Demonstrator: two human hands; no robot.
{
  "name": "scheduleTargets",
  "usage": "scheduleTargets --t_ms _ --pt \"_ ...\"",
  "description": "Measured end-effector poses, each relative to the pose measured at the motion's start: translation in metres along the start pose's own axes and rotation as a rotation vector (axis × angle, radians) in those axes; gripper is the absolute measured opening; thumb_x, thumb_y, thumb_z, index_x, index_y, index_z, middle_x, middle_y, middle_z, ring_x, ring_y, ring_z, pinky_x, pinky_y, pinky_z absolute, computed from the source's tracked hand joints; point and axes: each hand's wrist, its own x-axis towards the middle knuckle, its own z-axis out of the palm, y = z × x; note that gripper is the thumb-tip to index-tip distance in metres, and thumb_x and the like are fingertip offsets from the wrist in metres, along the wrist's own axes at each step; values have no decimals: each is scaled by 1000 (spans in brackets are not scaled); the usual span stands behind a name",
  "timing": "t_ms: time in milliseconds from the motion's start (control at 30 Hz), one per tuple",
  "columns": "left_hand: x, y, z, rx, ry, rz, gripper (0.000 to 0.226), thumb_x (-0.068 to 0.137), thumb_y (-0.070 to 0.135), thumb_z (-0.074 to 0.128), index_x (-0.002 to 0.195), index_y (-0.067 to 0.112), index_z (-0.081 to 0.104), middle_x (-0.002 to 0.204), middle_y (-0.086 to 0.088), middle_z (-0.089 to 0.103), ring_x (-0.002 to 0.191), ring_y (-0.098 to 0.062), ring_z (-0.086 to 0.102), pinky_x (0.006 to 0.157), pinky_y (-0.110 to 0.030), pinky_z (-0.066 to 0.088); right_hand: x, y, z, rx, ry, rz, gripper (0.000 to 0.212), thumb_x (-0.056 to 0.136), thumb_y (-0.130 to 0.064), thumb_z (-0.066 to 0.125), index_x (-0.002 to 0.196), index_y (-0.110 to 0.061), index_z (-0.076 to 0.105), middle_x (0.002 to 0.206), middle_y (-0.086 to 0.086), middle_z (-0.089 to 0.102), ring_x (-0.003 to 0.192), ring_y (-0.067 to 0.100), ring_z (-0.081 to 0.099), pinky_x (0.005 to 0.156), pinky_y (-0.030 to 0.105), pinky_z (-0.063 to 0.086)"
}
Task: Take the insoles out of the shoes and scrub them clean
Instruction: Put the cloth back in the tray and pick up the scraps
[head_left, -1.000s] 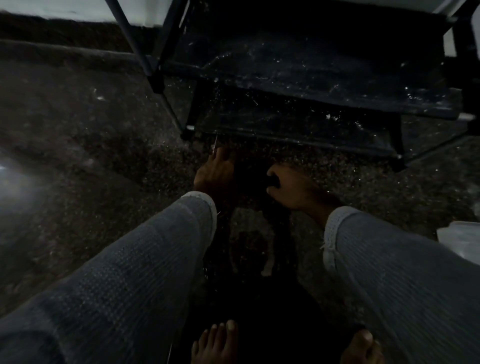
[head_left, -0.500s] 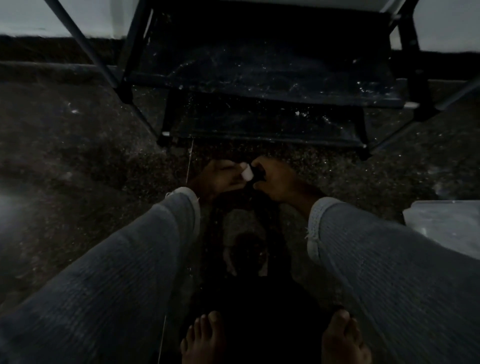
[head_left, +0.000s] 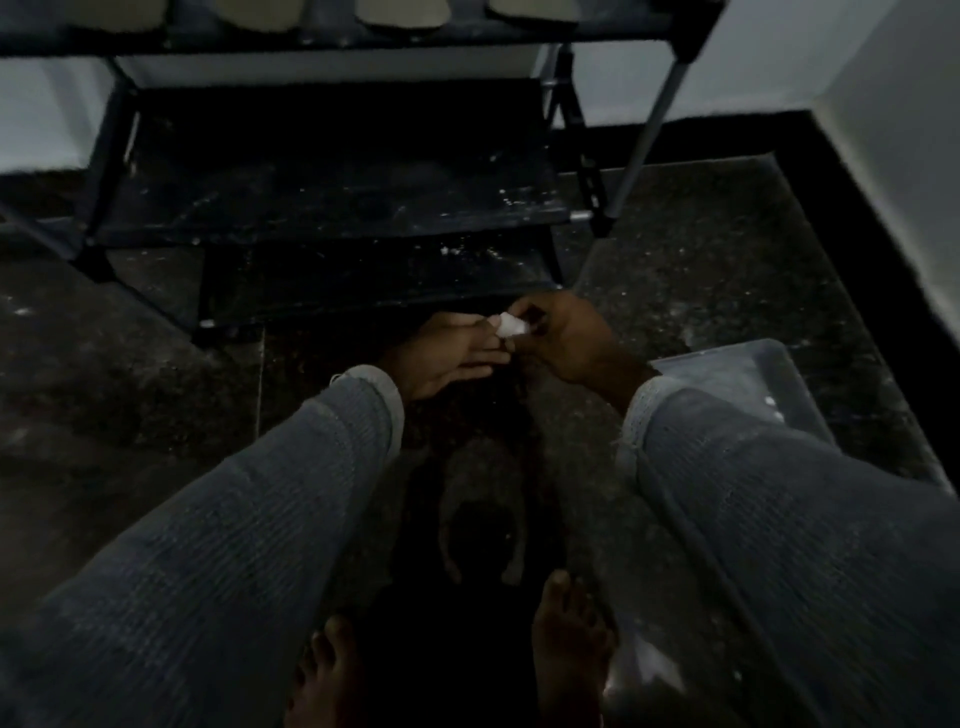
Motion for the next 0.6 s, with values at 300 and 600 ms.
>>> scheduleTargets --t_ms 300,600 --pt "35 -29 94 568 53 87 12 98 18 49 95 19 61 101 -7 66 78 -16 62 65 -28 50 -18 76 -85 -244 84 162 11 87 -11 61 95 -9 67 94 9 65 90 22 61 76 28 45" --pt "51 -56 152 988 -88 271 21 92 19 57 112 15 62 113 -6 66 104 -22 60 95 -36 47 -67 162 -112 -461 89 350 23 89 -5 54 107 -16 62 116 10 60 110 27 57 97 39 46"
